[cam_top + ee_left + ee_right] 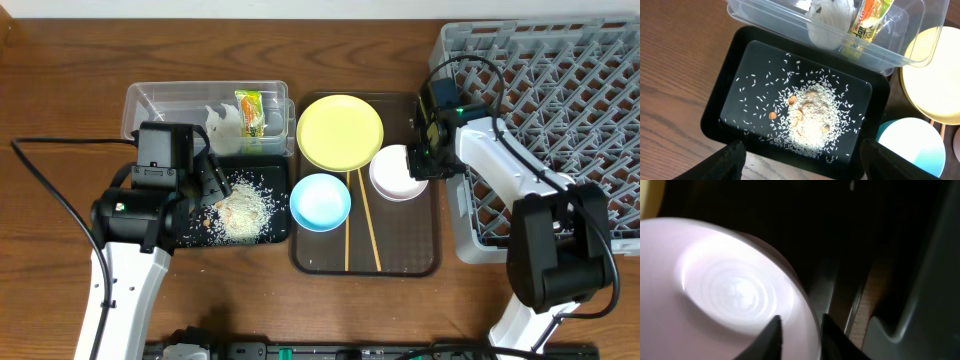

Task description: Sort waste into correct bins and load items into the dishwasher rack

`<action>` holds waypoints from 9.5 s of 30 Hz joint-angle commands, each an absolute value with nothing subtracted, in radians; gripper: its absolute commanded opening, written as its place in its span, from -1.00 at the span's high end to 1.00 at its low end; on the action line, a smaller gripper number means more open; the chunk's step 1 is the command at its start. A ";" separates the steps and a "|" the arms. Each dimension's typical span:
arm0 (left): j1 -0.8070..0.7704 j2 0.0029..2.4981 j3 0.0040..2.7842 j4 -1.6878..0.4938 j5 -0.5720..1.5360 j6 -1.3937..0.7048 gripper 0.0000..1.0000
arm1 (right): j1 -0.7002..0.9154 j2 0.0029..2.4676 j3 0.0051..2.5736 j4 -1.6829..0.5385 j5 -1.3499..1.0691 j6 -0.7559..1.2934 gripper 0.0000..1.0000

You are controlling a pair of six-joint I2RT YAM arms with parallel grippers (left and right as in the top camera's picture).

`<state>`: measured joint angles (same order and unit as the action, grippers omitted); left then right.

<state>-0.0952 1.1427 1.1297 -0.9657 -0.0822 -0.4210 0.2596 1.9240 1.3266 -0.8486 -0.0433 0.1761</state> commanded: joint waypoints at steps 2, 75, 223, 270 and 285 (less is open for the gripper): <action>-0.092 1.143 1.136 -0.969 -0.097 -0.429 -0.52 | 0.268 1.925 1.327 -0.846 -0.027 0.187 0.73; -0.092 1.143 1.136 -0.968 -0.087 -0.429 -0.53 | 0.183 2.084 1.427 0.078 0.975 -0.190 0.98; -0.048 1.143 1.134 -1.039 -0.192 -0.492 -0.64 | 0.181 1.618 1.407 -0.988 -0.354 -0.039 -0.29; -0.048 1.143 1.134 -1.043 -0.192 -0.492 -0.64 | 0.462 1.575 1.045 -0.804 0.091 0.219 0.98; -0.048 1.143 1.134 -1.043 -0.192 -0.492 -0.65 | 0.126 1.433 1.129 -0.868 0.139 0.095 0.98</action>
